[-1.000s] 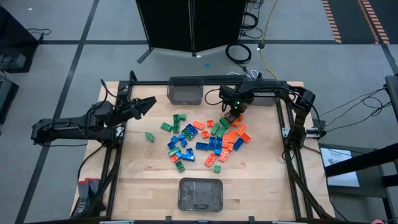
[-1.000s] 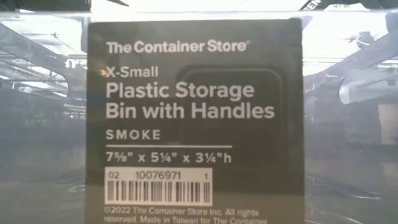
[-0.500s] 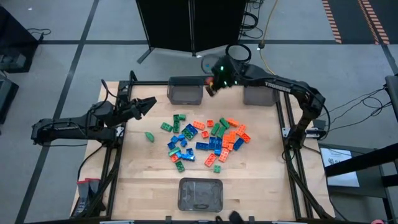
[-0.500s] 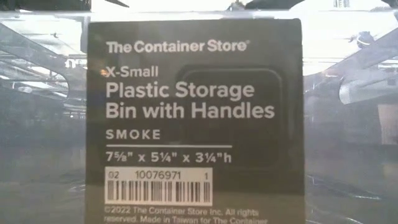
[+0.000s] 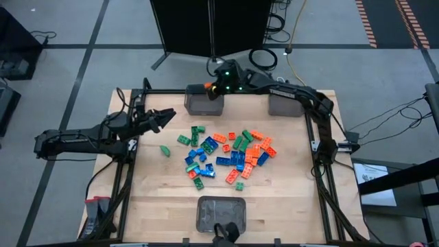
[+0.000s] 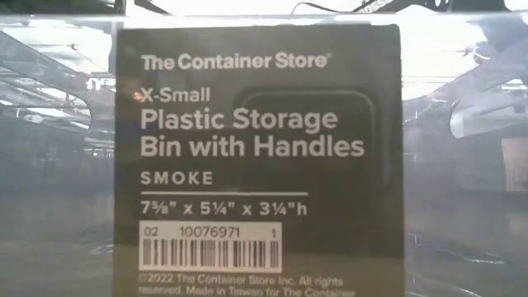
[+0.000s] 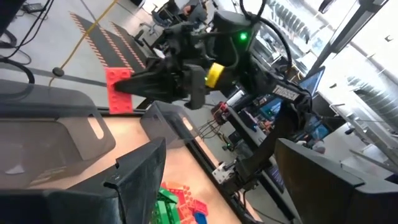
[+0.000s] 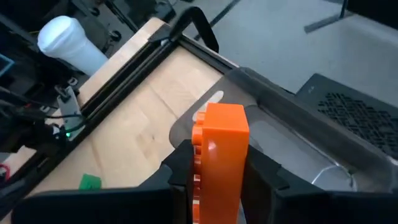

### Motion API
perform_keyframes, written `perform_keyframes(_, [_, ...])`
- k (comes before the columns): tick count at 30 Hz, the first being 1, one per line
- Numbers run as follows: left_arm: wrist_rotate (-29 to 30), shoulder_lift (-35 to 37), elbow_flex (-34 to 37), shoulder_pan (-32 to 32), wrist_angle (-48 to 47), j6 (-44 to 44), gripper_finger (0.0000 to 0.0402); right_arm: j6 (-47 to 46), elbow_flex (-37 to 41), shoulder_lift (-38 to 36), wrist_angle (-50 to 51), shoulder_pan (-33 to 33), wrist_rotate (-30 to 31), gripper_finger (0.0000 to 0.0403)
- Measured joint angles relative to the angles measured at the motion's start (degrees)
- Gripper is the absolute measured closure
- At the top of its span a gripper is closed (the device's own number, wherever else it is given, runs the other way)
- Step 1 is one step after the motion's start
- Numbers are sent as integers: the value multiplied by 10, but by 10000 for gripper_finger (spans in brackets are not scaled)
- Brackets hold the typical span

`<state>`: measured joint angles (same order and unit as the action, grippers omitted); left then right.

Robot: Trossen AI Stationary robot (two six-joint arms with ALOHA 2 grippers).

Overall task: Sort blocks
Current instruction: Put the orange game piece into the top left black bin, then put the green game piece into the bottom black bin

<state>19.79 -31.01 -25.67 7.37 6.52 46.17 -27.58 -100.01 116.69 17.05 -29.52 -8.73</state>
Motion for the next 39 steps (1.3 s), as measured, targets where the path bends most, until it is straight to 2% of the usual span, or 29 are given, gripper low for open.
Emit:
perform_keyframes(5, [0,0,0,0,0,0,100,-9,-13,21,63,-6,31,332])
perform_keyframes(12, [0,0,0,0,2,1,100,9,-13,25,87,-9,43,249])
perform_keyframes(18, [0,0,0,0,3,1,100,28,-13,25,72,-11,42,232])
perform_keyframes(20, [0,0,0,0,3,1,100,33,-13,23,74,-12,25,233])
perform_keyframes(23, [-5,0,0,0,3,1,100,86,-13,-3,87,-13,-50,236])
perform_keyframes(26, [-15,0,0,0,3,1,100,161,-29,-52,151,-3,-105,240])
perform_keyframes(30, [-20,0,0,0,2,1,100,303,-30,-125,334,33,-105,243])
perform_keyframes(32, [-20,0,0,0,2,0,100,350,-29,-151,441,58,-88,243])
perform_keyframes(35, [-20,0,0,0,-1,-13,100,362,-12,-185,542,95,-22,243])
perform_keyframes(37, [-20,0,0,0,-1,-16,100,344,24,-206,556,112,25,243])
perform_keyframes(39, [-20,0,0,0,-1,-15,100,322,75,-229,543,121,40,243])
